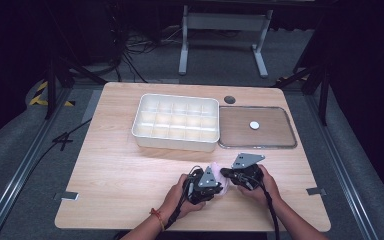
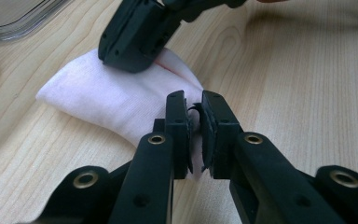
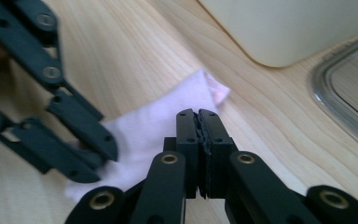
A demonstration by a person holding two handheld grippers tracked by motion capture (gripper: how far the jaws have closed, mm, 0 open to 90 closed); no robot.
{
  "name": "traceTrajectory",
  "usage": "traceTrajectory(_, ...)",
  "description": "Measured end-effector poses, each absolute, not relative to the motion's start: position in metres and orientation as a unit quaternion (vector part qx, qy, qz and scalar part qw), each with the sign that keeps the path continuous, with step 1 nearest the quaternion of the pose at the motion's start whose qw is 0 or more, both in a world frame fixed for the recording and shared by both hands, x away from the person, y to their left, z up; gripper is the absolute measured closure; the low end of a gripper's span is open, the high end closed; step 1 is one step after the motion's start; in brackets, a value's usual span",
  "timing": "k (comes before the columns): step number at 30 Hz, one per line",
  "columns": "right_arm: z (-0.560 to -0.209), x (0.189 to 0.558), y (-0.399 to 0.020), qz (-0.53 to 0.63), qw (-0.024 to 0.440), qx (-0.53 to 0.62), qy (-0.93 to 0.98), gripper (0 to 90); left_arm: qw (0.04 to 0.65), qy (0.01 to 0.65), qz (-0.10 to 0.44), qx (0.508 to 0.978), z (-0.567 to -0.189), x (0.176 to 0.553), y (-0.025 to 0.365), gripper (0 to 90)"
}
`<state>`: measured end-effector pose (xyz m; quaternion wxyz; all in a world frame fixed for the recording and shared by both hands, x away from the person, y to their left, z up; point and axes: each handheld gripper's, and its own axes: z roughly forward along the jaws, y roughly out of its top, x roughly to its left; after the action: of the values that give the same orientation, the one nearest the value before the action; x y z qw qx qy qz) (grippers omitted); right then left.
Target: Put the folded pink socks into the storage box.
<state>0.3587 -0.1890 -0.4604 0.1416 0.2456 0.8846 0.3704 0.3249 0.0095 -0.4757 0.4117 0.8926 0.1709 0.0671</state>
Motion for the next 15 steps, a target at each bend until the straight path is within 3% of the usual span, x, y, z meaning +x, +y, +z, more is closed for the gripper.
traceTrajectory(15, -0.464, 0.371, -0.207, 0.369, 0.141, 0.285, 0.873, 85.6, 0.416, 0.168, 0.067, 0.891, -0.476, 0.324, 0.008, 81.8)
